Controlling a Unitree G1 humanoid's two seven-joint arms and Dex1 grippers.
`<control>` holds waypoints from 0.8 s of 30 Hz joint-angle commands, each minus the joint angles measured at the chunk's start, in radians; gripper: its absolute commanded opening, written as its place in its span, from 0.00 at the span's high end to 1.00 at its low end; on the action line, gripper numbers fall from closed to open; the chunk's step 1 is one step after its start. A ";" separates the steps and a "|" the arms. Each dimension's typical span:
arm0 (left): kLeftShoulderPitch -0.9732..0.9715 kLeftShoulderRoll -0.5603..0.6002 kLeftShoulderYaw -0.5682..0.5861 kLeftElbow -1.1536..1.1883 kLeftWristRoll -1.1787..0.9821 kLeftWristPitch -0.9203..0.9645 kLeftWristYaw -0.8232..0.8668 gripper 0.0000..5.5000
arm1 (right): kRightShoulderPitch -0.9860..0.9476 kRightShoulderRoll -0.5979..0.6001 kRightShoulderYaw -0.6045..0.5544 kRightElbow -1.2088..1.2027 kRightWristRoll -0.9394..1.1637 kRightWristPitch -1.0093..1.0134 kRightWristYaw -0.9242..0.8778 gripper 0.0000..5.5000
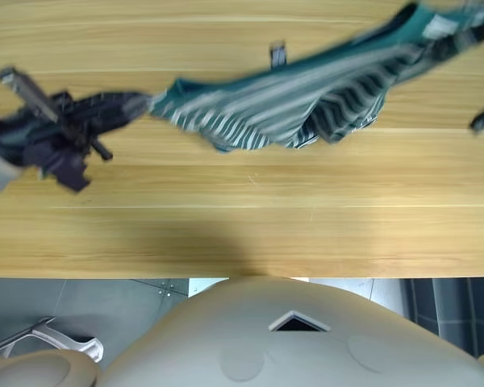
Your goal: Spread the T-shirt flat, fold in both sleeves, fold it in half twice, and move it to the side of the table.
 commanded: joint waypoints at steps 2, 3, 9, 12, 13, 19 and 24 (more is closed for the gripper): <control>0.270 0.229 0.181 -0.250 -0.295 -0.239 -0.068 1.00 | 0.316 -0.055 -0.159 -0.319 0.442 -0.140 0.443 1.00; 0.311 0.221 0.237 -0.293 -0.390 -0.239 -0.116 1.00 | 0.315 -0.043 -0.183 -0.339 0.508 -0.119 0.494 1.00; 0.282 0.211 0.325 -0.325 -0.906 -0.178 -0.342 1.00 | 0.142 0.011 -0.272 -0.252 0.693 0.104 0.608 1.00; 0.148 0.082 0.398 -0.339 -1.110 0.085 -0.591 1.00 | 0.056 0.034 -0.309 -0.206 0.712 0.214 0.623 1.00; 0.054 0.037 0.367 -0.313 -1.065 0.181 -0.605 1.00 | 0.002 0.031 -0.294 -0.168 0.683 0.248 0.602 1.00; -0.533 -0.394 0.085 0.222 -0.494 0.652 -0.924 1.00 | -0.507 0.068 0.070 0.244 0.082 0.407 0.518 1.00; -1.175 -0.672 -0.164 1.056 0.151 0.974 -0.439 1.00 | -1.405 0.286 0.517 1.143 -0.744 0.558 -0.183 1.00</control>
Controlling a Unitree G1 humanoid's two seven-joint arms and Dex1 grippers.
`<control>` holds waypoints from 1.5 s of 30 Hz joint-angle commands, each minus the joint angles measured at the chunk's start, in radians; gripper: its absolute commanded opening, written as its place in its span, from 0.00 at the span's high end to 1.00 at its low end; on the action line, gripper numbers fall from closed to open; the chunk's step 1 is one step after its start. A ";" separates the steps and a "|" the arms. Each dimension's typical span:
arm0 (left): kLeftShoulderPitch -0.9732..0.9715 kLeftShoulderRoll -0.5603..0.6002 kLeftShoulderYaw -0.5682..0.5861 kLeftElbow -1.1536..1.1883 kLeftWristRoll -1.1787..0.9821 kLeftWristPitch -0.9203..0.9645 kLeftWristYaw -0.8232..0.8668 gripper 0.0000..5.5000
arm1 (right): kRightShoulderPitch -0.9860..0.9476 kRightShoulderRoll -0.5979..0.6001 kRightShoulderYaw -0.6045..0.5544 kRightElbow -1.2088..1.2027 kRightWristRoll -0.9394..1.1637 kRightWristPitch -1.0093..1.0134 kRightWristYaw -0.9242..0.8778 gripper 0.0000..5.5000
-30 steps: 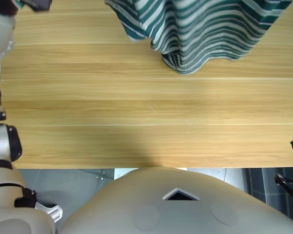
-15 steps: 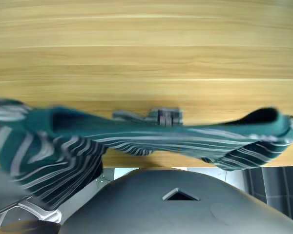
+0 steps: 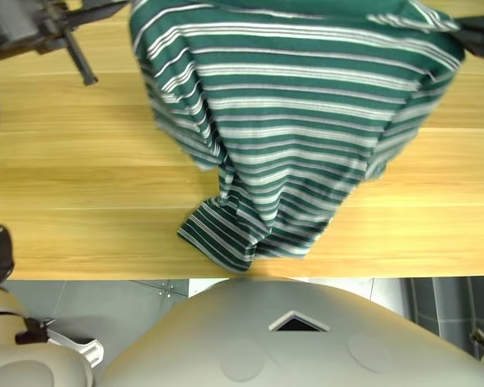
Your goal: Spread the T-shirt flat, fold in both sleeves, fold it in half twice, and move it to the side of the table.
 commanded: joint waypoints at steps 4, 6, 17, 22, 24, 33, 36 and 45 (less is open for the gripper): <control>-1.038 -0.136 0.145 0.807 0.350 0.455 1.197 1.00 | -1.182 0.141 0.239 0.888 -0.700 0.195 -1.339 1.00; -1.061 -0.063 0.196 0.754 0.372 0.286 1.228 1.00 | -1.137 0.055 0.174 0.785 -0.729 0.035 -1.443 1.00; 0.213 -0.163 -0.024 0.585 0.685 -0.452 0.988 1.00 | -0.025 0.145 0.289 0.552 -0.873 -0.376 -1.436 1.00; 0.471 -0.192 -0.186 0.366 0.584 -0.488 0.661 1.00 | 0.154 0.177 0.398 0.441 -0.712 -0.404 -1.003 1.00; 0.528 -0.176 -0.195 0.287 0.576 -0.459 0.577 1.00 | 0.252 0.157 0.438 0.338 -0.567 -0.385 -0.770 1.00; 0.656 -0.120 -0.160 0.104 0.724 -0.346 0.468 1.00 | 0.481 0.048 0.453 0.104 -0.363 -0.242 -0.316 1.00; 0.721 -0.059 -0.151 0.028 0.791 -0.315 0.445 1.00 | 0.577 0.013 0.455 0.043 -0.338 -0.218 -0.236 1.00; 0.923 0.081 -0.149 -0.190 0.778 -0.272 0.372 1.00 | 0.720 -0.037 0.425 -0.079 -0.304 -0.169 -0.154 1.00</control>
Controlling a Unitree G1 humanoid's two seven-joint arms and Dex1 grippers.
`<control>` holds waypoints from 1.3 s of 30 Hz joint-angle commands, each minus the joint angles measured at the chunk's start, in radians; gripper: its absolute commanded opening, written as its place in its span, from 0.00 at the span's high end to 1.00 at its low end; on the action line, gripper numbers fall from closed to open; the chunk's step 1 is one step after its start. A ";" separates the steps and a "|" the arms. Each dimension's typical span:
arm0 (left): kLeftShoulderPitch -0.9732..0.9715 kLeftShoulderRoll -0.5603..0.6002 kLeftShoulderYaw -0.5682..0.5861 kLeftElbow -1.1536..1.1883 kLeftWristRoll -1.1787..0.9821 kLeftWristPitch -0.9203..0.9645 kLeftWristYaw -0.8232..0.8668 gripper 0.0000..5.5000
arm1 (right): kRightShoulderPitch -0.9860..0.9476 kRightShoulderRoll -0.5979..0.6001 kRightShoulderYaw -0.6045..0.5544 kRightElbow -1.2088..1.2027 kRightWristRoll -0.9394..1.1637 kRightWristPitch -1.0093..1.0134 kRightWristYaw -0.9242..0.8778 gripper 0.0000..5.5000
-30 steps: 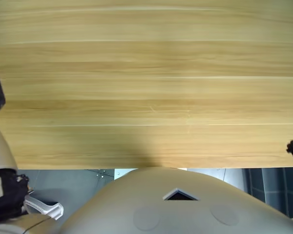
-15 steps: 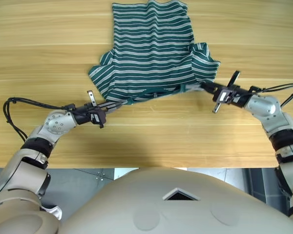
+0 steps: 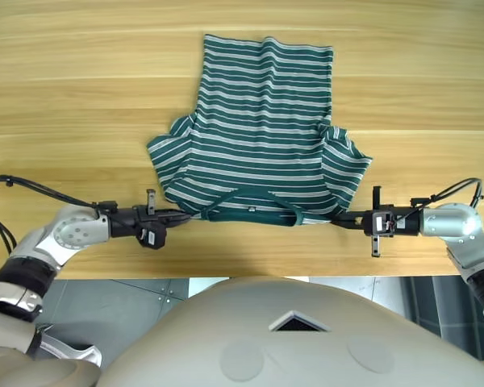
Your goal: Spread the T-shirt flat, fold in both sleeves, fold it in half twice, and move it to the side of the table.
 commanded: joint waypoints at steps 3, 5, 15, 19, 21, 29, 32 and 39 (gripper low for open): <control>0.115 0.060 -0.023 -0.097 -0.030 0.055 -0.090 1.00 | 0.052 -0.011 -0.006 -0.022 -0.050 0.067 0.025 0.94; 0.120 0.054 -0.013 -0.118 -0.050 0.072 -0.098 1.00 | 0.053 -0.010 -0.014 -0.021 -0.059 0.078 0.020 0.87; 0.117 0.003 0.014 -0.210 -0.168 0.159 -0.148 0.79 | 0.143 -0.074 -0.120 -0.108 0.052 0.067 0.061 0.62; 0.176 0.046 0.015 -0.324 -0.370 0.143 -0.218 0.71 | 0.198 -0.089 -0.213 -0.177 0.172 0.044 0.096 0.52; 0.199 0.063 0.021 -0.372 -0.459 0.136 -0.256 0.65 | 0.209 -0.082 -0.266 -0.203 0.230 0.043 0.110 0.46; 0.182 0.027 0.158 -0.430 -0.760 0.168 -0.343 0.52 | -0.009 0.065 -0.355 -0.052 0.044 0.096 -0.110 0.31; 0.125 -0.050 0.213 -0.329 -0.727 0.190 -0.344 0.52 | -0.079 0.120 -0.320 0.037 -0.126 0.086 -0.215 0.31; 0.055 -0.184 0.294 -0.212 -0.644 0.206 -0.339 0.52 | -0.134 0.156 -0.276 0.159 -0.302 0.063 -0.327 0.31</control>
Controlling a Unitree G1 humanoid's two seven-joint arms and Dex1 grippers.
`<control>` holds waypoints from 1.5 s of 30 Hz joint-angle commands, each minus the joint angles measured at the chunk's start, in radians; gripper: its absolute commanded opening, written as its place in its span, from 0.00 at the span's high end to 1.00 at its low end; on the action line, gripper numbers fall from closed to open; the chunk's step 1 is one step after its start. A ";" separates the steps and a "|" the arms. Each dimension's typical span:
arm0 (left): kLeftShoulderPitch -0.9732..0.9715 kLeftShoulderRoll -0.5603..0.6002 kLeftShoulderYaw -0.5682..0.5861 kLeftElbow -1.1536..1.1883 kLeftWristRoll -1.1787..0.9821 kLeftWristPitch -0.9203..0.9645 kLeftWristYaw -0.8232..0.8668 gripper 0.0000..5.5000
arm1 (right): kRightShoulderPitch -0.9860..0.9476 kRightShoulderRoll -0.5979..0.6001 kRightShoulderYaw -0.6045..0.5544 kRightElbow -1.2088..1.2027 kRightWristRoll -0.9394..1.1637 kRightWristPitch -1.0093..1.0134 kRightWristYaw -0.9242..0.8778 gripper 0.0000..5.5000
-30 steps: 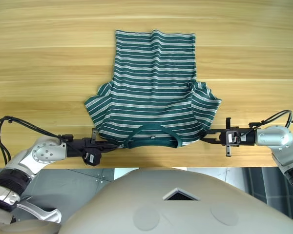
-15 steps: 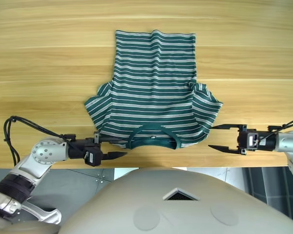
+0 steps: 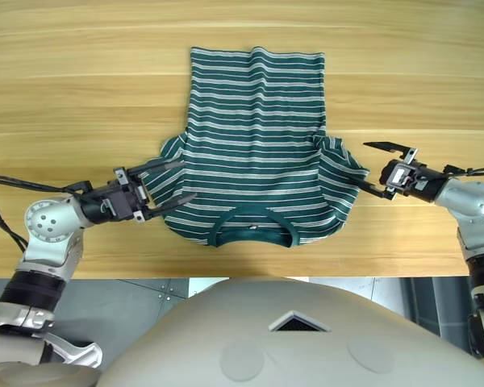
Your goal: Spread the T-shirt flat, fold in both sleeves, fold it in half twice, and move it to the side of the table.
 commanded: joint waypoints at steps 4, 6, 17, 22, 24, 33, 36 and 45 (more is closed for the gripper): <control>-0.021 -0.070 0.053 0.055 0.078 0.006 -0.014 0.52 | -0.038 -0.018 0.003 0.090 -0.067 -0.023 -0.058 0.31; -0.024 -0.082 0.063 0.065 0.090 0.005 -0.021 0.51 | -0.034 -0.036 -0.011 0.102 -0.066 -0.028 -0.067 0.25; -0.027 -0.091 0.106 0.104 0.111 0.012 -0.063 0.51 | -0.030 -0.041 -0.056 0.046 0.012 -0.039 -0.060 0.02; -0.030 -0.062 0.163 0.099 0.105 0.029 -0.077 0.51 | -0.023 0.005 -0.099 -0.064 0.160 -0.047 -0.048 0.02; -0.027 -0.048 0.199 0.113 0.111 0.025 -0.073 0.51 | -0.029 0.021 -0.124 -0.089 0.208 -0.045 -0.049 0.02; 0.017 0.043 0.291 0.262 0.398 -0.064 0.004 0.44 | -0.009 0.039 -0.174 -0.103 0.226 -0.039 -0.057 0.02; 0.004 0.068 0.301 0.303 0.625 -0.096 0.124 0.44 | -0.012 0.047 -0.169 -0.095 0.209 -0.038 -0.060 0.02; 0.003 0.090 0.255 0.214 0.984 -0.091 0.389 0.44 | -0.011 0.060 -0.158 -0.096 0.193 -0.040 -0.051 0.02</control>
